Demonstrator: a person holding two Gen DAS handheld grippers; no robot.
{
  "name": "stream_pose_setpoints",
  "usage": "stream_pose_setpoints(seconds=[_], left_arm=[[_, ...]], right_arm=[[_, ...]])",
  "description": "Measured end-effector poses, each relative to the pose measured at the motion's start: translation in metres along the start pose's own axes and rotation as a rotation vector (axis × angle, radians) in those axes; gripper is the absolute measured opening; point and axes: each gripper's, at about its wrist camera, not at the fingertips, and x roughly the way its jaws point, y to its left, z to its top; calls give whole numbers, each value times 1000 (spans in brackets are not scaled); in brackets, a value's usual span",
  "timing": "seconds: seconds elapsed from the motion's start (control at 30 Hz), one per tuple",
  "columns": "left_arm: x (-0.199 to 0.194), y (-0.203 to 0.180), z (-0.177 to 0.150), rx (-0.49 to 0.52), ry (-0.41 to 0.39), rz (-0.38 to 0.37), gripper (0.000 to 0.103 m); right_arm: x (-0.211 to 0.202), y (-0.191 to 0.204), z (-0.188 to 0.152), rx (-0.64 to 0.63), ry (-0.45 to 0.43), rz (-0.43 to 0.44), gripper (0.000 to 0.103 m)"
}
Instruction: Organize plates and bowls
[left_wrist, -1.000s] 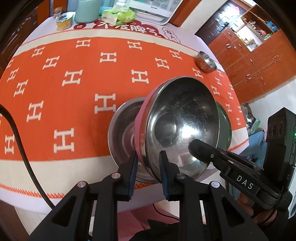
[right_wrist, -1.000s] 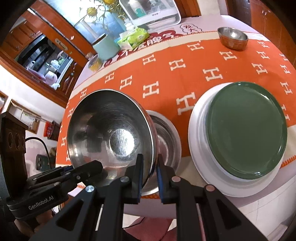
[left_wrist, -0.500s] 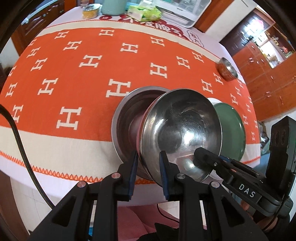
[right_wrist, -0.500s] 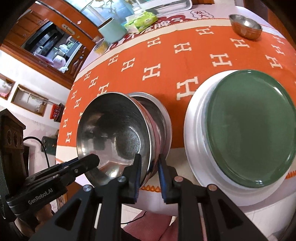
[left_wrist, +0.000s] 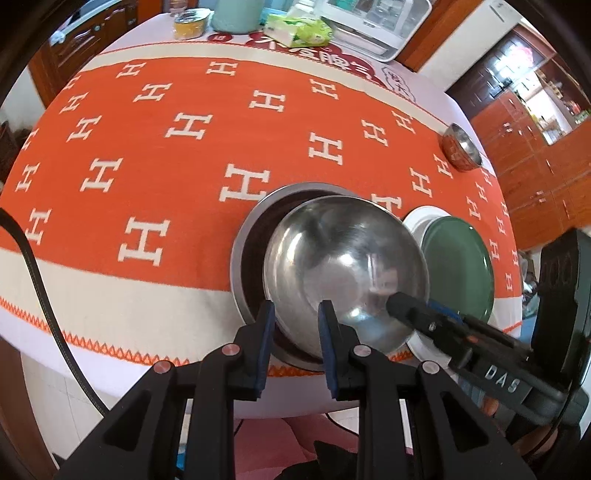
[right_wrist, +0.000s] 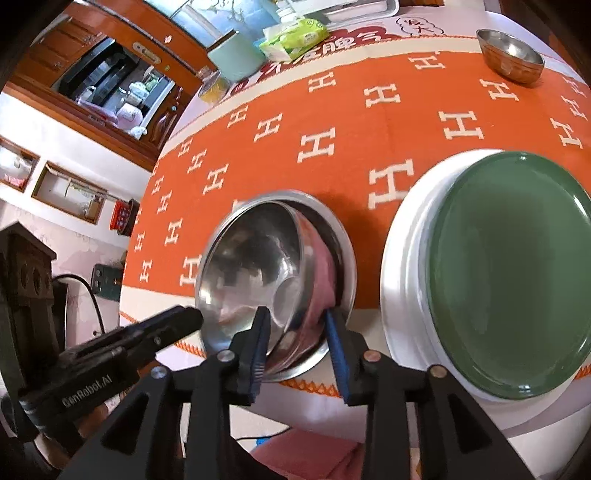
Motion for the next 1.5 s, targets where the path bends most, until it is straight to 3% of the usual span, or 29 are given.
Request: stream_pose_setpoints(seconds=[0.27,0.63,0.83,0.87,1.0,1.2,1.3,1.4,1.5], left_arm=[[-9,3,24,103,-14,-40,23],[-31,-17,43,279,-122,-117,28],[-46,-46,45,383,-205,-177,36],[-47,-52,45,402,-215,-184,40],[-52,-75,44,456,-238,-201,47],[-54,-105,43,452,-257,-194,66],[-55,-122,46,406,-269,-178,68],[-51,-138,49,373,-266,-144,69],[-47,-156,51,341,-262,-120,70]], right_arm=[[-7,7,6,65,-74,-35,34],[-33,16,-4,108,-248,-121,34],[-62,21,-14,74,-393,-199,34],[-67,20,-16,67,-417,-217,34],[-83,14,-16,52,-471,-248,34],[-103,-7,-9,23,-507,-250,34],[-114,-25,-4,9,-506,-239,36],[-124,-41,2,-9,-503,-226,48],[-136,-62,9,-35,-499,-212,50]])
